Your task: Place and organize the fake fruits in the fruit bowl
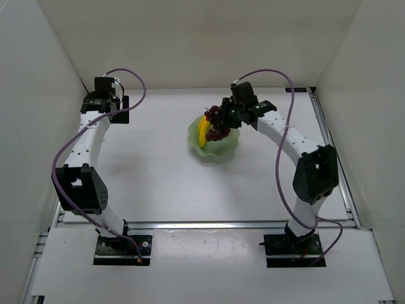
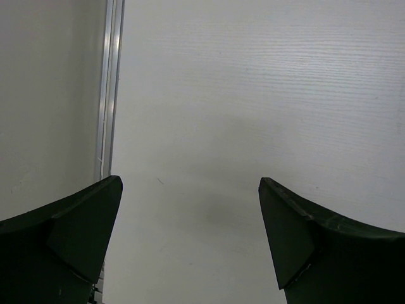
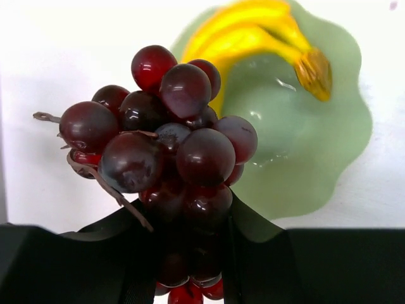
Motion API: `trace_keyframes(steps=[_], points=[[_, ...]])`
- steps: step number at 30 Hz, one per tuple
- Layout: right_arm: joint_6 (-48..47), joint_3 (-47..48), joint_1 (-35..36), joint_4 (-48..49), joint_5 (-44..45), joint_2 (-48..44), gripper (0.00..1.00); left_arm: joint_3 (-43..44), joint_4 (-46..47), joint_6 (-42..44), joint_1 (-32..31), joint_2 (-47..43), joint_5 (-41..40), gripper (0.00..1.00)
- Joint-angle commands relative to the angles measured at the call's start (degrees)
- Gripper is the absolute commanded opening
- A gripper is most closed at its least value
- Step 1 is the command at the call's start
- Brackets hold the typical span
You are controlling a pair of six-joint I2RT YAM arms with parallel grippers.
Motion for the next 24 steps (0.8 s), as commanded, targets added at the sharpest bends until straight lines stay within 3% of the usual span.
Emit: trace_keyframes(steps=[1, 4, 5, 6, 8, 16, 19, 20, 24], points=[[3.95, 1.04, 0.70, -0.71, 1.09, 4.23, 0.01, 0.20, -0.16, -0.66, 0.28, -3.47, 0.97, 1.00], [5.36, 1.57, -0.35, -2.12, 2.68, 5.91, 0.28, 0.20, -0.16, -0.66, 0.81, -3.47, 0.97, 1.00], [5.36, 1.57, -0.36, -2.12, 2.68, 6.43, 0.69, 0.20, -0.16, -0.66, 0.81, -3.47, 0.97, 1.00], [4.49, 1.57, -0.36, -2.12, 2.68, 6.44, 0.83, 0.20, -0.16, -0.66, 0.81, -3.47, 0.97, 1.00], [2.04, 2.10, 0.42, -2.12, 3.46, 4.17, 1.00, -0.33, -0.16, -0.66, 0.81, -3.47, 1.50, 1.00], [-3.51, -0.26, -0.09, -2.73, 17.60, -12.35, 1.00, -1.38, -0.16, -1.19, 2.47, -4.53, 1.50, 1.00], [-3.51, -6.76, -7.01, -4.04, 17.36, -20.17, 1.00, -2.43, -0.16, -2.41, 3.96, -5.05, 1.50, 1.00], [-2.82, -8.78, -12.35, -4.05, 16.14, -23.41, 1.00, -2.44, -0.16, -2.42, 3.97, -5.05, 1.50, 1.00], [-4.12, -19.41, -26.35, -6.85, 6.74, -27.22, 1.00, -3.66, -0.16, -3.56, 6.34, -5.05, 2.55, 1.00]])
